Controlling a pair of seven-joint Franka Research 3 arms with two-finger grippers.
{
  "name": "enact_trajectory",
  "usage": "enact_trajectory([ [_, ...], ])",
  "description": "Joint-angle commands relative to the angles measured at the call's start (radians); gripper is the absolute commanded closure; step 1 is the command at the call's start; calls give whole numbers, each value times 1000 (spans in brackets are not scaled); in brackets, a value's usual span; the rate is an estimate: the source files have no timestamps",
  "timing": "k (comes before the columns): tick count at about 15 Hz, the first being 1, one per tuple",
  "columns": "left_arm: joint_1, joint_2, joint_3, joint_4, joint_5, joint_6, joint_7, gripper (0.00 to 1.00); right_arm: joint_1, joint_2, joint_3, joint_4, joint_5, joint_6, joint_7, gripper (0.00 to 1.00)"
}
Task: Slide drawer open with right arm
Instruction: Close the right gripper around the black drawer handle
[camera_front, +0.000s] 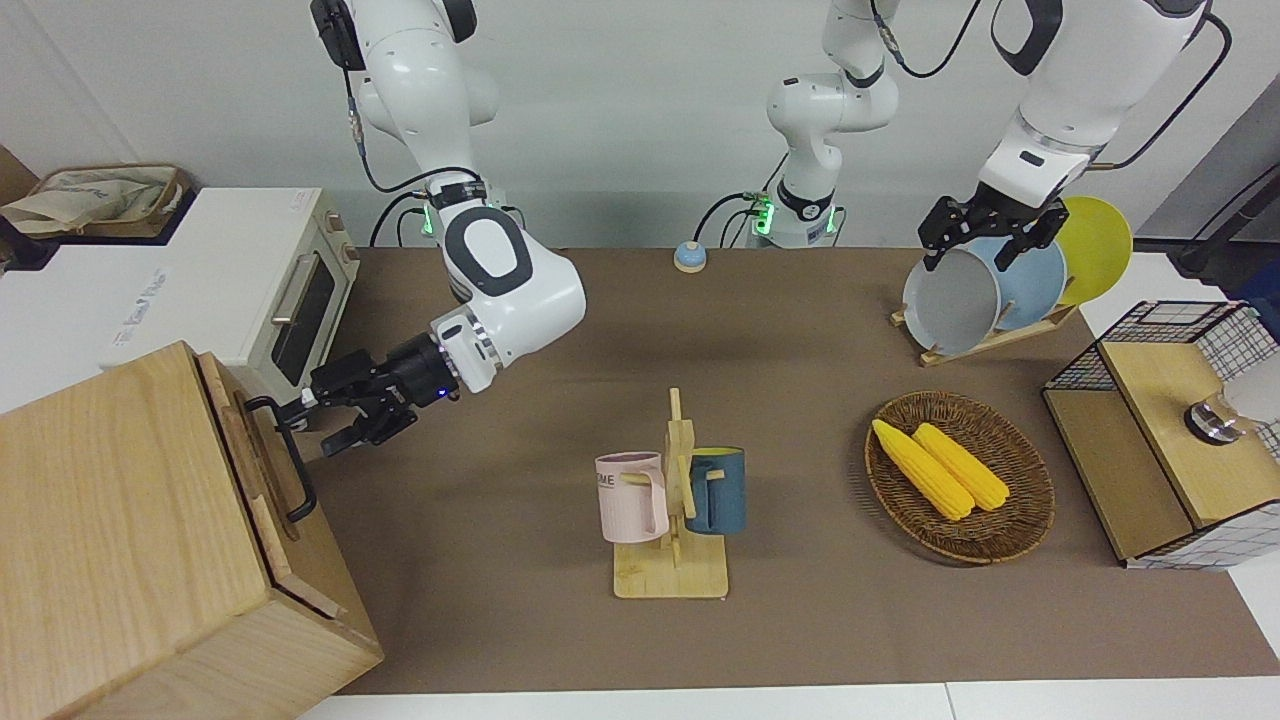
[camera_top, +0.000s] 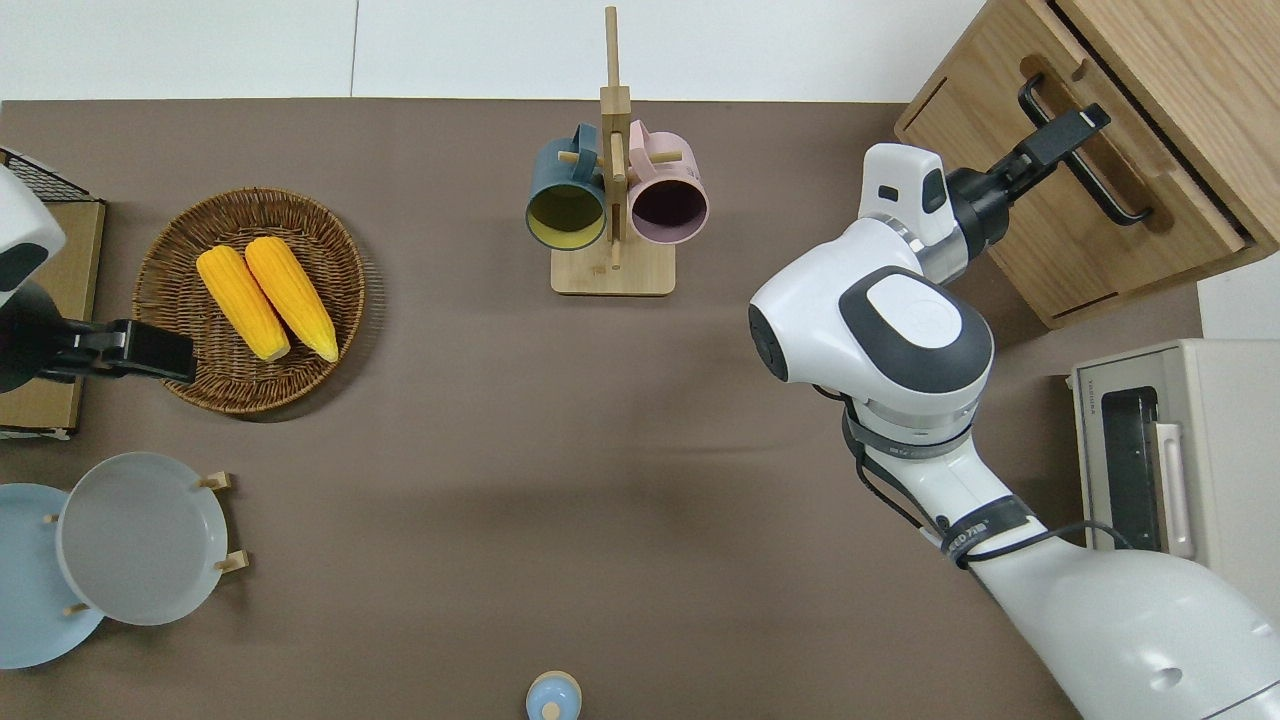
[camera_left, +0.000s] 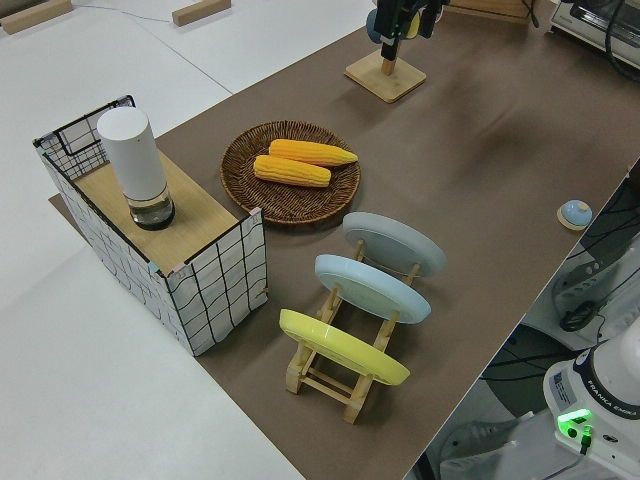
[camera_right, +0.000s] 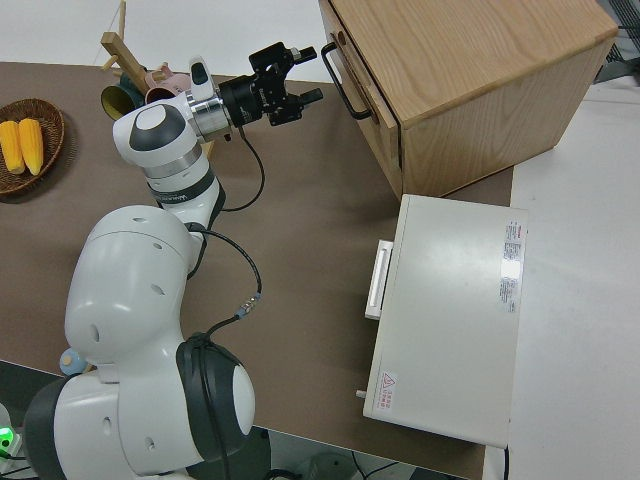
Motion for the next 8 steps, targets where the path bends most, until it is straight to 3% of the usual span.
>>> enact_trajectory([
  [1, 4, 11, -6, 26, 17, -20, 10, 7, -42, 24, 12, -5, -82, 36, 63, 17],
  [4, 4, 11, -6, 24, 17, -20, 10, 7, -51, 39, 12, 0, -105, 36, 83, 30],
  [5, 4, 11, -6, 24, 17, -20, 10, 7, -53, 41, 12, 0, -105, 36, 83, 88],
  [8, 4, 11, -6, 24, 17, -20, 10, 7, -51, 42, 12, -2, -105, 35, 80, 518],
])
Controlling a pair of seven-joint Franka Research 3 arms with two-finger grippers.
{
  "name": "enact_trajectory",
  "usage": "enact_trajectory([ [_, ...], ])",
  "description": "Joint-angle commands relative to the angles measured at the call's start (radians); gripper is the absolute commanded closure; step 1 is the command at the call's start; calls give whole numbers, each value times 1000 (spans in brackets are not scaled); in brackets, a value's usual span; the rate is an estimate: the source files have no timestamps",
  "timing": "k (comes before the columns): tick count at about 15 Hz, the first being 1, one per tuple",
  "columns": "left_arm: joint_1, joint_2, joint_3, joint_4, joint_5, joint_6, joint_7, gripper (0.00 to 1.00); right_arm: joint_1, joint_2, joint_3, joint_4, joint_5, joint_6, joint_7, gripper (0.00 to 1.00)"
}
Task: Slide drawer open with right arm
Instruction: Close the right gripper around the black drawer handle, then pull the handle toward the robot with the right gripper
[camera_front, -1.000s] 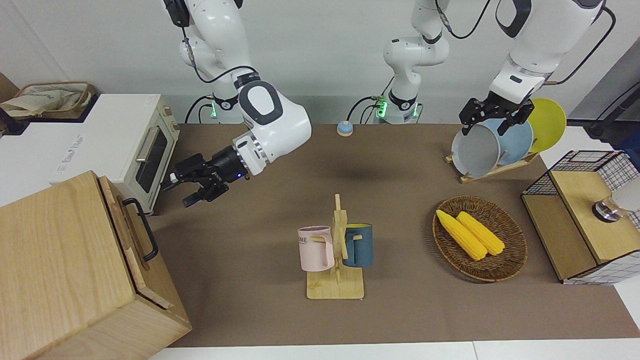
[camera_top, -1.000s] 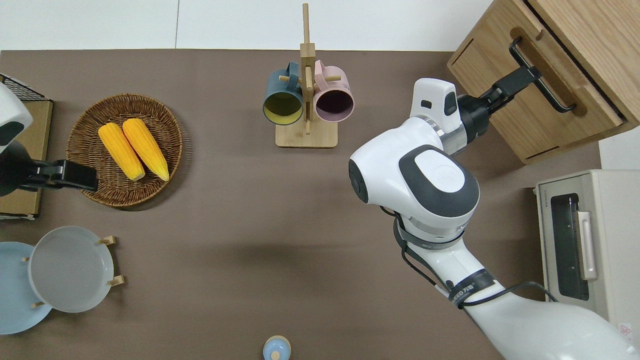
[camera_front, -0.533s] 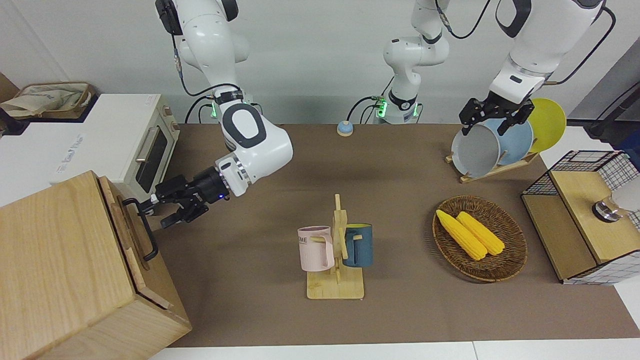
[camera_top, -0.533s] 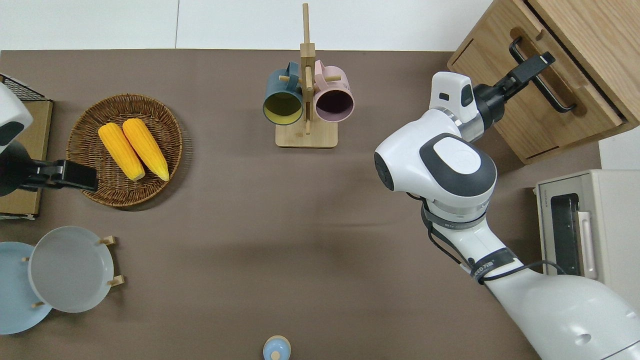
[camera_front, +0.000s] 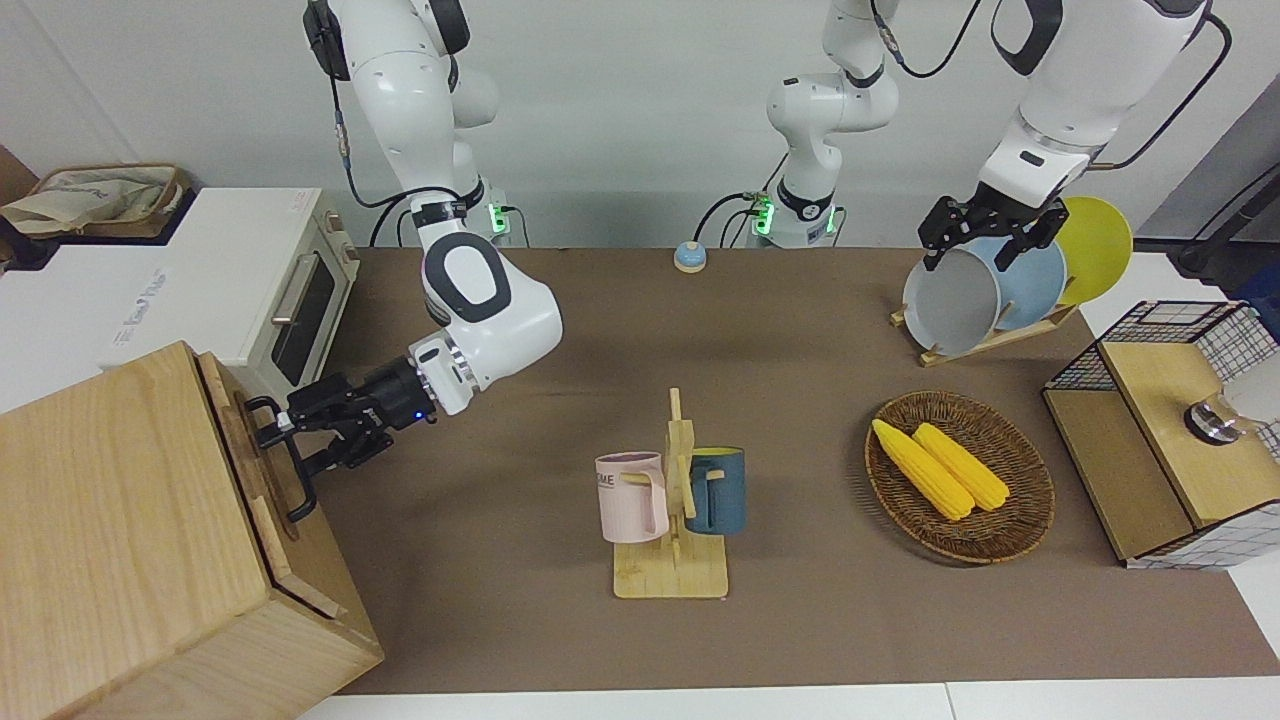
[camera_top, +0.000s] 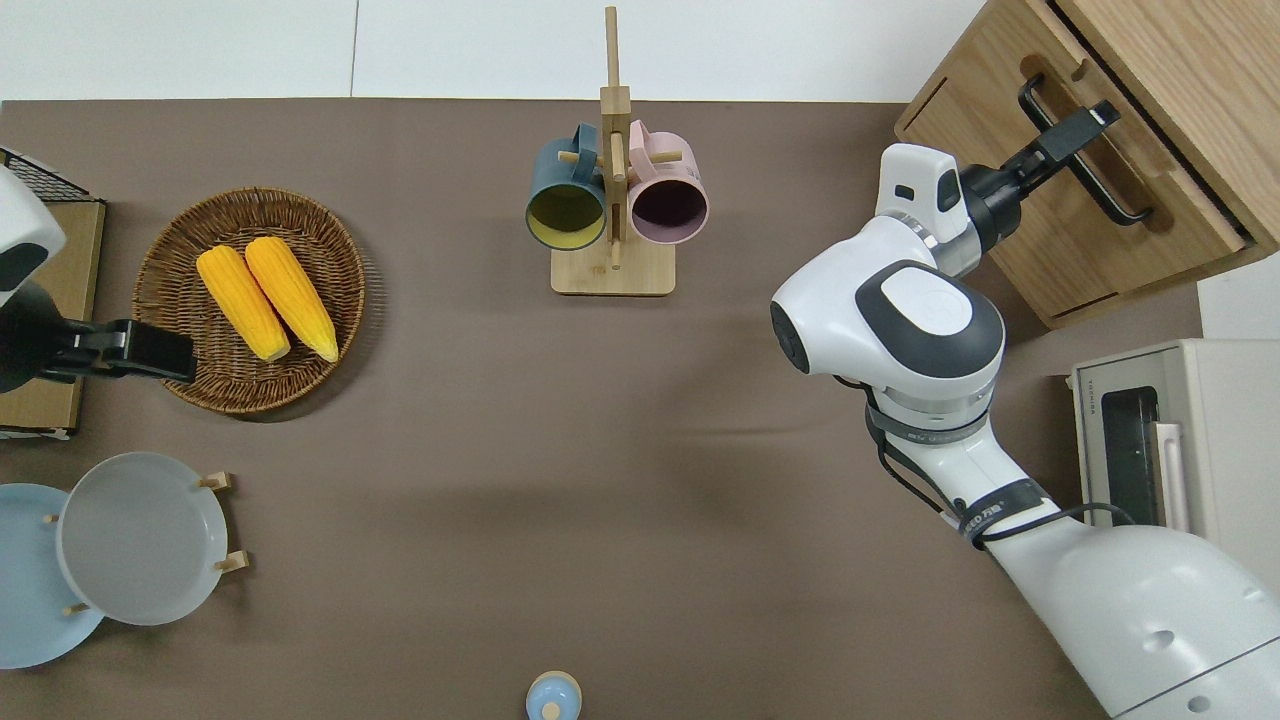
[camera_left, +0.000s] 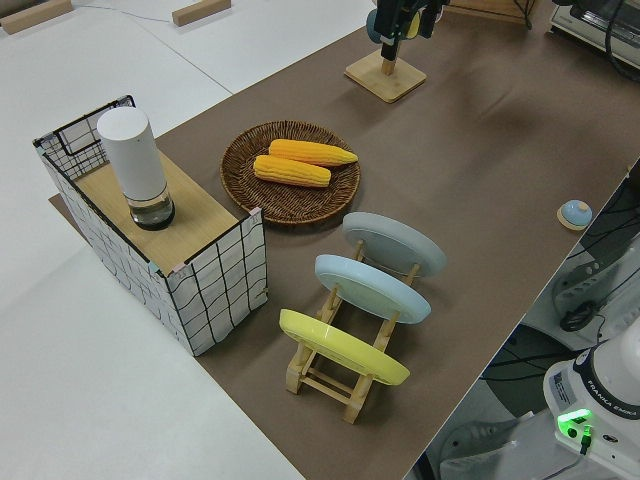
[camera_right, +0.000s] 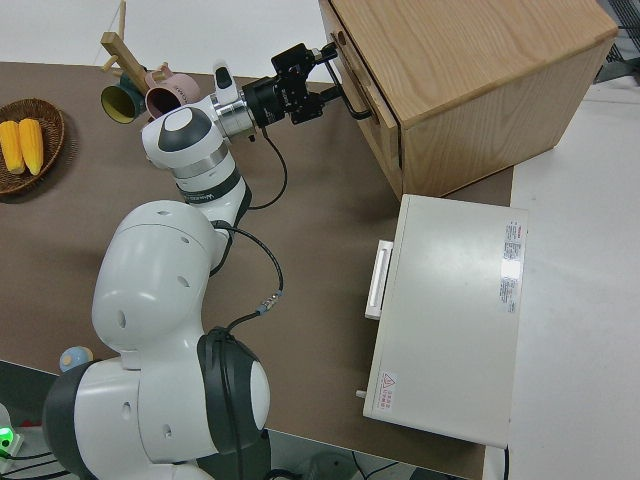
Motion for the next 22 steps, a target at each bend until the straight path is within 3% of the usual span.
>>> enact_trajectory([
  [1, 4, 11, -6, 26, 17, -20, 10, 7, -14, 4, 12, -2, -34, 12, 20, 637],
  [5, 4, 11, -6, 24, 17, -20, 10, 7, -5, 4, 12, -7, -31, 3, 11, 985],
  [13, 4, 11, -6, 24, 17, -20, 10, 5, 6, 3, 14, -8, -19, -2, 3, 1000],
  [17, 4, 11, -6, 26, 17, -20, 10, 7, 17, -4, 32, -8, 15, -13, 0, 1000],
  [22, 4, 11, -6, 26, 17, -20, 10, 7, 98, -2, 37, -5, 74, -111, 3, 1000],
])
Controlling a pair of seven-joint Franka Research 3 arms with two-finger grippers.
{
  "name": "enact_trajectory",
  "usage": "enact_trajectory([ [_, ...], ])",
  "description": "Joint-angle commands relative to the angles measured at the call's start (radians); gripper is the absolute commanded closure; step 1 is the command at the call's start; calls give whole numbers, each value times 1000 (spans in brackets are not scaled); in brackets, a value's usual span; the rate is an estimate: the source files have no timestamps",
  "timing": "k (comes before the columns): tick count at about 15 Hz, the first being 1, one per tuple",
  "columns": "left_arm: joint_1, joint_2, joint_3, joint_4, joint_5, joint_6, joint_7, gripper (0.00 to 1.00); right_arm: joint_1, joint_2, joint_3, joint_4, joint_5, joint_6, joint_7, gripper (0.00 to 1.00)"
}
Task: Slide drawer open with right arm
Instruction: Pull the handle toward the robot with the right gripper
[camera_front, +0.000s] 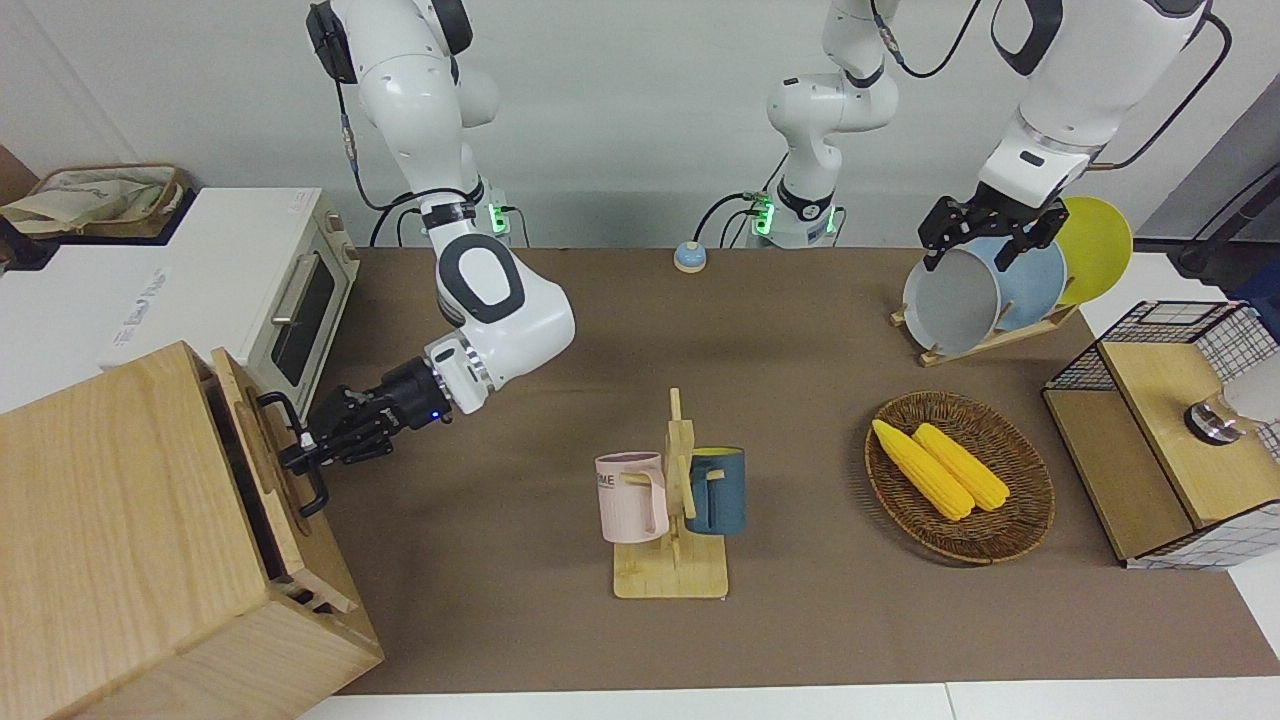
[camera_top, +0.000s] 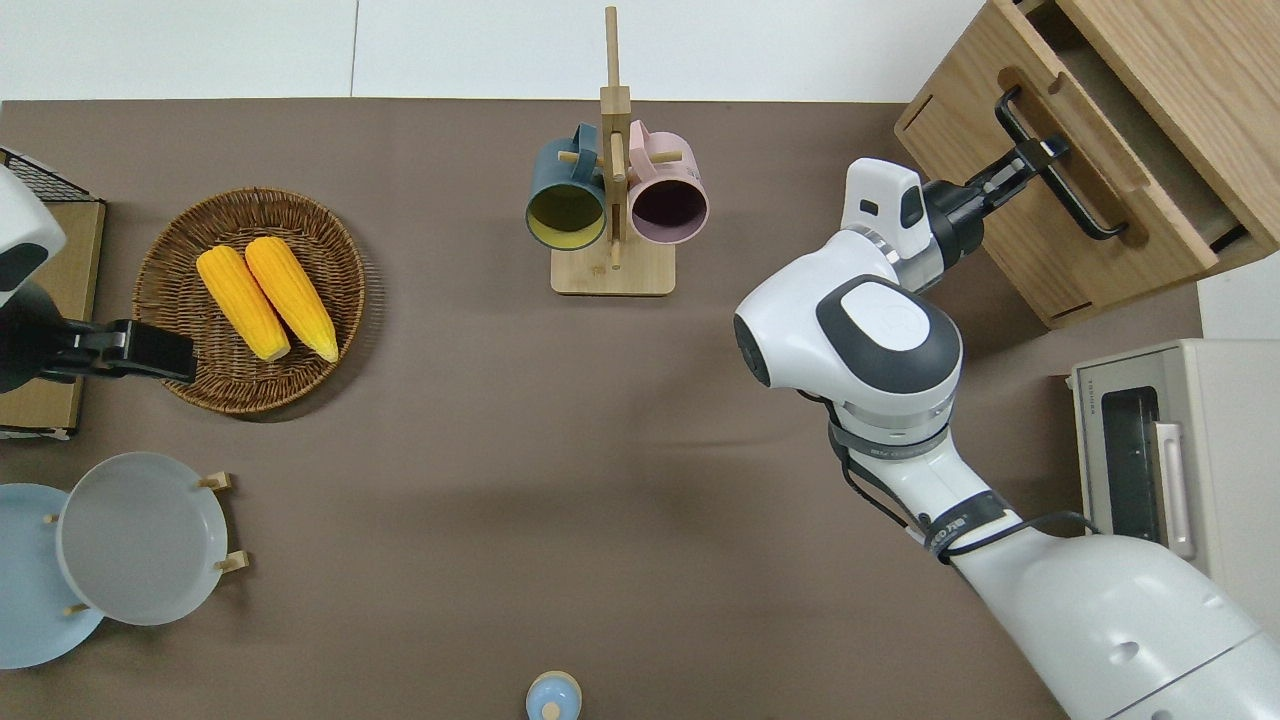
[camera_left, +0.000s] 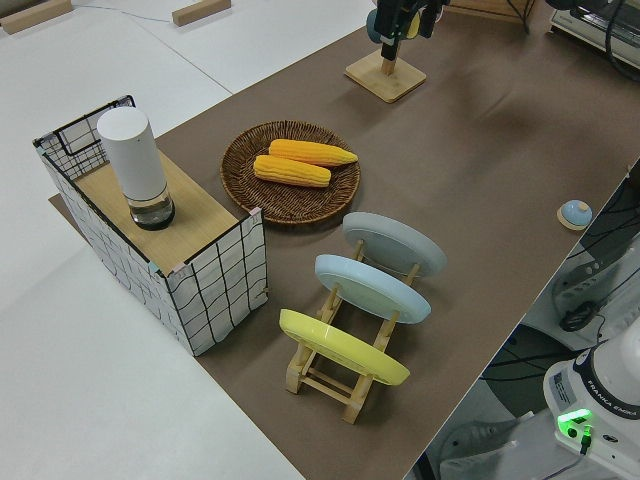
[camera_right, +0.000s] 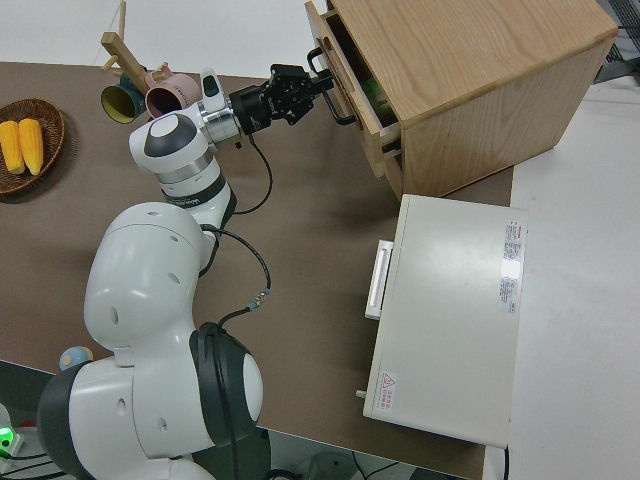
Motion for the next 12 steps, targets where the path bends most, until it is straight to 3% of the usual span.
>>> enact_trajectory([
  [1, 4, 11, -6, 26, 17, -20, 10, 7, 65, -6, 9, 2, 31, -48, -21, 1000],
  [12, 4, 11, -6, 26, 17, -20, 10, 7, 243, -6, 8, 10, 163, -186, -16, 1000],
])
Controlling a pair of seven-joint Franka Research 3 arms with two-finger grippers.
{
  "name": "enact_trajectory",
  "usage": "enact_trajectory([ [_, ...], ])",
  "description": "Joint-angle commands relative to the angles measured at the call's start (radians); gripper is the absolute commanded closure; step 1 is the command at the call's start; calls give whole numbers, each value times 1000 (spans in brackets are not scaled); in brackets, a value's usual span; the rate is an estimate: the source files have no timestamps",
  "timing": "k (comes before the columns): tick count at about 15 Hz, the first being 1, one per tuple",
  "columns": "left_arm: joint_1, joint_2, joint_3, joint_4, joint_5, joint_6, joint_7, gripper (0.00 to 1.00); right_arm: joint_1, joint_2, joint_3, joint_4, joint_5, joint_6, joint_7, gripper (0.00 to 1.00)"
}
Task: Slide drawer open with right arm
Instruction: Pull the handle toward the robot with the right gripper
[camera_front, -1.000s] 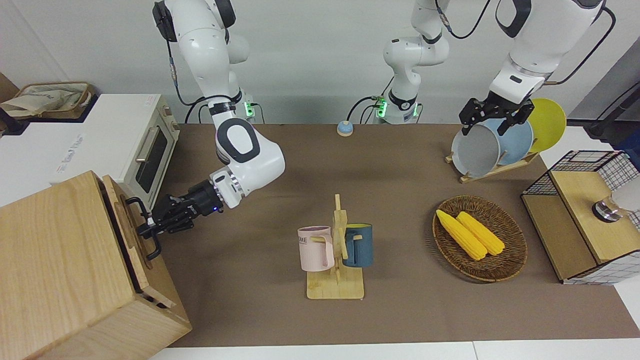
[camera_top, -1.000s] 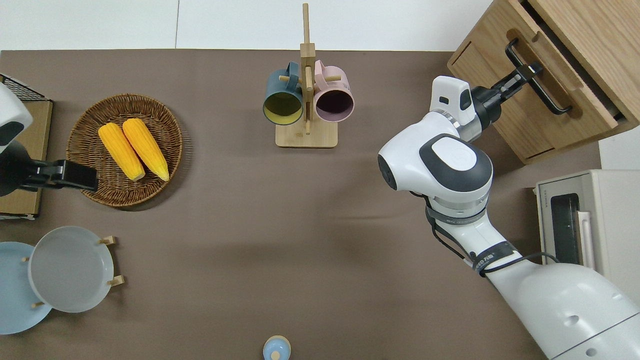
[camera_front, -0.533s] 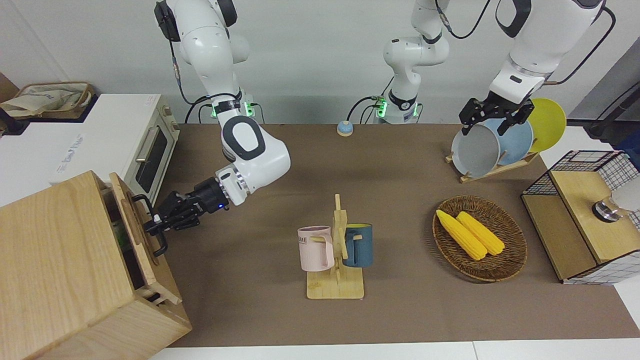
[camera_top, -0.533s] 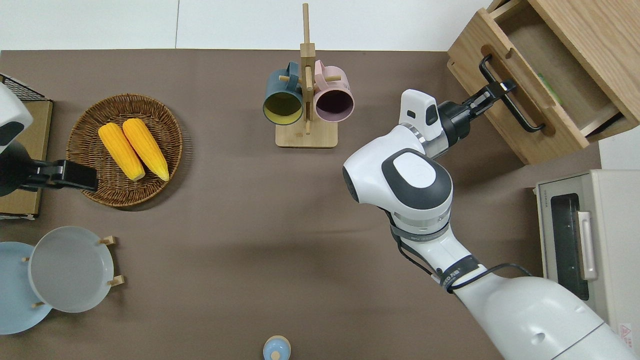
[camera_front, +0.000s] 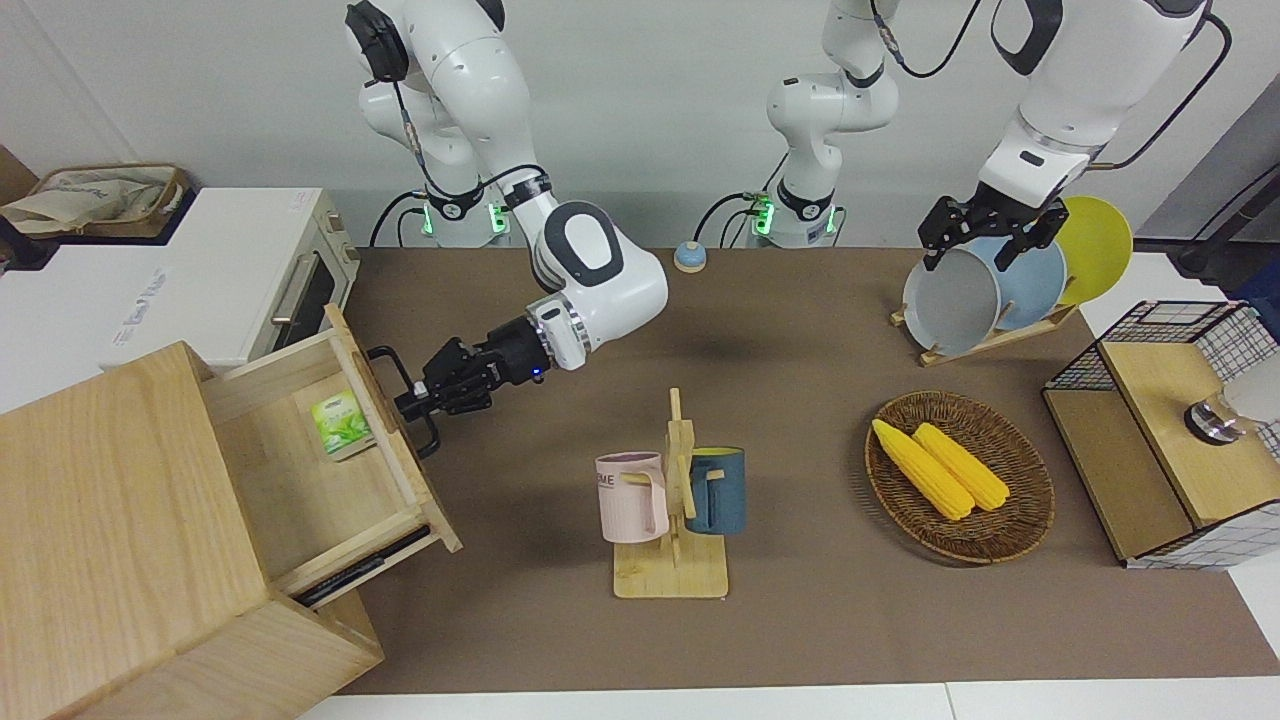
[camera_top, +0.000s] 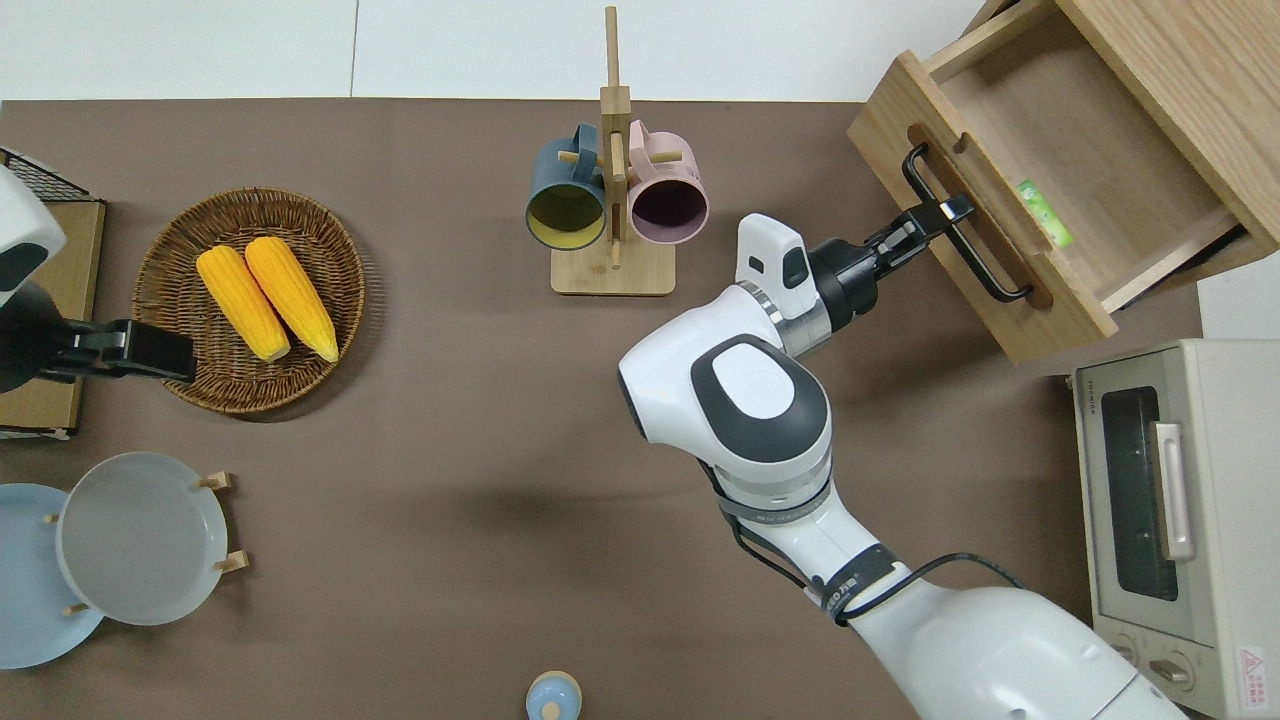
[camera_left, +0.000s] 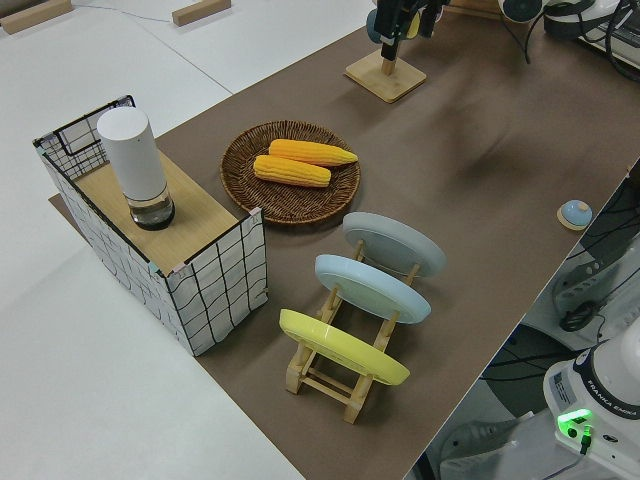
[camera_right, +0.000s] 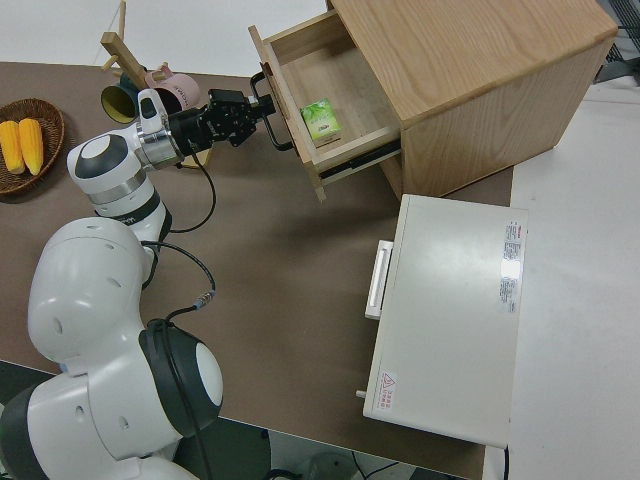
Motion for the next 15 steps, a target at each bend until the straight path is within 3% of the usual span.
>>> enact_trajectory([
  [1, 4, 11, -6, 26, 17, -20, 10, 7, 70, -1, 5, 11, 36, -6, -16, 1000],
  [8, 4, 11, -6, 26, 17, -20, 10, 7, 154, 2, 4, 11, 86, -74, -8, 1000],
  [15, 4, 11, -6, 26, 17, -20, 10, 7, 193, 3, 2, 31, 131, -101, -8, 1000],
])
